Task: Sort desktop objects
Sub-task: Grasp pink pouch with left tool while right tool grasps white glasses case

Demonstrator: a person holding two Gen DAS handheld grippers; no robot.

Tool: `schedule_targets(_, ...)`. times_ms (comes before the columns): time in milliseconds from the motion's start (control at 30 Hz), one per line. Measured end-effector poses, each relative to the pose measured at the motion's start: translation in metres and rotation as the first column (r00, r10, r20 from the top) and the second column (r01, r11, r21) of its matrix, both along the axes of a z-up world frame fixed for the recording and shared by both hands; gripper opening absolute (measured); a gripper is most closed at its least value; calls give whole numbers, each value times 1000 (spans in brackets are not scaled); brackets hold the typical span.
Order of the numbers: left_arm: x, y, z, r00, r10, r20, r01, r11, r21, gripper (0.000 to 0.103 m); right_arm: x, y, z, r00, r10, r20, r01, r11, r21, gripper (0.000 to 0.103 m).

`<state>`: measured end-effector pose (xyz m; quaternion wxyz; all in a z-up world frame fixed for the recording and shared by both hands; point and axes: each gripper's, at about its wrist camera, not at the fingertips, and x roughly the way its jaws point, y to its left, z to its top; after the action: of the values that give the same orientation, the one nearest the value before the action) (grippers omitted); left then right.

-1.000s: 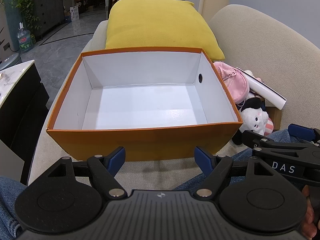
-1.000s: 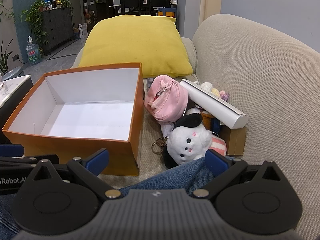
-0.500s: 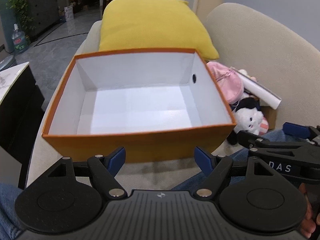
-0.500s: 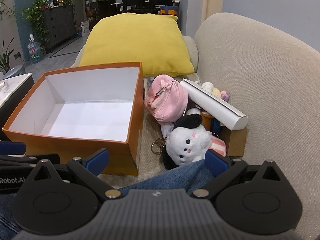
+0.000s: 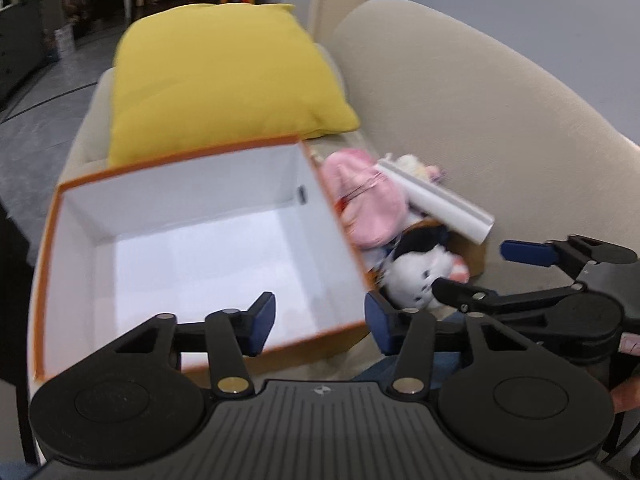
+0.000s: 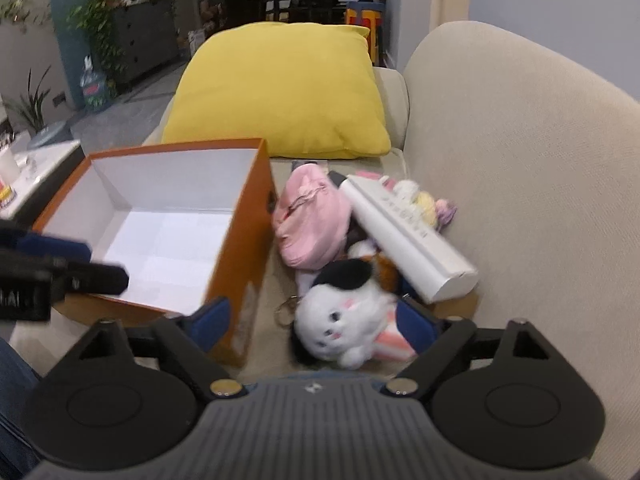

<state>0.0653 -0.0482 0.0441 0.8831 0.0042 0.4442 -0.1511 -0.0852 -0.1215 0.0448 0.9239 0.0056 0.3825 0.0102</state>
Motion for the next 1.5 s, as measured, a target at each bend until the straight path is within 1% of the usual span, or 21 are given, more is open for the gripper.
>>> schedule_targets(33,7,-4,2,1000,-11,-8,11,1000,-5,55,5,-5,1,1000,9,-11,-9,1000,-8,81)
schedule_targets(67,14,-9,5,1000,-26,-16,25,1000,-11,55,11,-11,4,1000,12,-24,-13,1000,-17,74)
schedule_targets(133,29,-19,9,997,-69,-25,69,997,-36,55,22,-22,7,999,13,-42,-15,999,-29,69)
schedule_targets(167,38,-24,11,996,-82,-38,81,995,-52,55,29,-28,9,999,14,-52,-16,999,-34,68)
schedule_targets(200,46,-28,13,995,-93,-47,90,993,-70,55,36,-34,10,998,16,-64,-18,999,-38,68)
schedule_targets(300,77,-44,14,990,-108,-90,97,988,-120,55,61,-50,11,994,31,-109,-36,998,-46,60)
schedule_targets(367,101,-53,10,985,-105,-138,86,987,-136,55,77,-59,9,989,46,-143,-53,997,-47,59)
schedule_targets(467,131,-66,-2,971,-99,-216,66,986,-155,55,102,-63,4,975,96,-199,-112,991,-71,59)
schedule_targets(533,148,-73,-9,961,-77,-264,39,989,-144,55,115,-61,-1,962,133,-240,-156,984,-81,59)
schedule_targets(667,169,-80,-24,940,-51,-337,5,991,-137,55,137,-56,-14,932,194,-305,-229,970,-83,58)
schedule_targets(800,182,-84,-38,917,-27,-398,-28,991,-130,55,150,-51,-22,917,234,-324,-284,952,-114,58)
schedule_targets(967,193,-92,-50,904,12,-427,-47,996,-72,55,153,-54,-28,911,251,-327,-311,939,-146,59)
schedule_targets(1033,193,-99,-54,905,22,-425,-42,998,-37,57,154,-57,-30,913,249,-323,-307,941,-142,59)
schedule_targets(1133,195,-105,-60,905,35,-423,-42,999,-8,57,161,-60,-35,917,239,-321,-294,946,-135,60)
schedule_targets(1200,194,-107,-62,909,38,-415,-40,999,4,58,164,-63,-39,920,228,-320,-279,953,-122,60)
schedule_targets(1267,192,-105,-63,913,38,-406,-43,999,-4,56,164,-63,-37,920,226,-321,-275,954,-115,59)
schedule_targets(1367,189,-100,-59,919,32,-394,-42,999,-17,49,164,-65,-36,917,220,-331,-265,960,-95,59)
schedule_targets(1400,188,-99,-59,920,29,-390,-40,999,-20,45,165,-67,-35,916,218,-338,-260,962,-85,59)
schedule_targets(1433,187,-98,-57,922,27,-385,-38,999,-20,33,165,-68,-34,914,214,-344,-254,964,-73,59)
schedule_targets(1467,186,-96,-55,924,17,-381,-30,999,-29,28,166,-71,-33,913,208,-351,-242,969,-56,59)
schedule_targets(1500,184,-94,-52,928,14,-373,-28,999,-31,28,166,-74,-31,912,201,-358,-228,973,-35,58)
